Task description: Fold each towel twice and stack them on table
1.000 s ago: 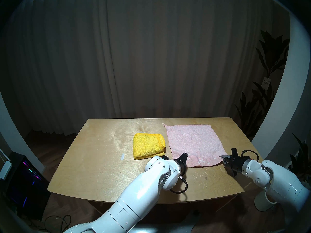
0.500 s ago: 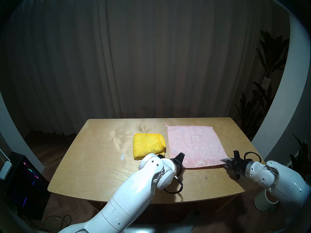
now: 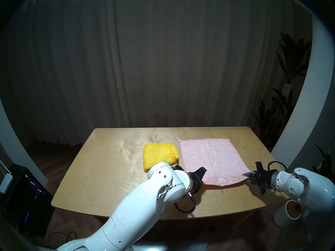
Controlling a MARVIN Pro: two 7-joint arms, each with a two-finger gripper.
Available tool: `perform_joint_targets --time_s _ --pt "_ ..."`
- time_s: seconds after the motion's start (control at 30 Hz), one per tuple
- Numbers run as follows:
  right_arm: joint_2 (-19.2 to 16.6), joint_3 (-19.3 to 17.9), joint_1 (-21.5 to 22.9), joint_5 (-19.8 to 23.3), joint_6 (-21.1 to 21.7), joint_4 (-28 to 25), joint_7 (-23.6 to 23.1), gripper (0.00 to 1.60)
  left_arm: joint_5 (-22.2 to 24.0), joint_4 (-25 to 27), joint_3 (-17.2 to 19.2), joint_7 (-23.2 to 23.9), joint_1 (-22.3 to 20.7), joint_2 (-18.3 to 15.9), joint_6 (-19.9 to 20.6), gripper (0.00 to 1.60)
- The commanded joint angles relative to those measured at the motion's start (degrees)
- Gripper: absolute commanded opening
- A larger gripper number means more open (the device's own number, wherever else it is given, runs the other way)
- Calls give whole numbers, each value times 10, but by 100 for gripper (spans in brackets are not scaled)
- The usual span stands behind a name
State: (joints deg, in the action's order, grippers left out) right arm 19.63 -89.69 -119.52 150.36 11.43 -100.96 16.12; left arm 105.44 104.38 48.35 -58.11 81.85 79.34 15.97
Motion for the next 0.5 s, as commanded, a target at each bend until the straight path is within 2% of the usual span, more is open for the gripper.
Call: perform_joint_targets --time_s 0.0,0.03,0.1,0.23,0.3,0.47 --pt "-26 -62 -53 7 -20 -38 -3 0 -4 33 -5 -6 -12 0 9 0" --pt "-19 -80 -69 5 -28 -46 -6 0 -12 37 -3 -7 -11 -2 0 0" --pt "-16 -90 -77 12 -26 -49 -2 0 -15 38 -2 -9 -11 -3 -4 0" --pt "-7 -126 -108 21 -29 -66 18 0 7 49 17 -17 -7 -8 -3 0" --pt "-7 -131 -111 19 -26 -68 17 0 13 54 21 -19 -5 -8 -3 0" --pt "-12 -146 -134 11 -28 -78 53 0 34 64 27 -24 0 -10 5 0"
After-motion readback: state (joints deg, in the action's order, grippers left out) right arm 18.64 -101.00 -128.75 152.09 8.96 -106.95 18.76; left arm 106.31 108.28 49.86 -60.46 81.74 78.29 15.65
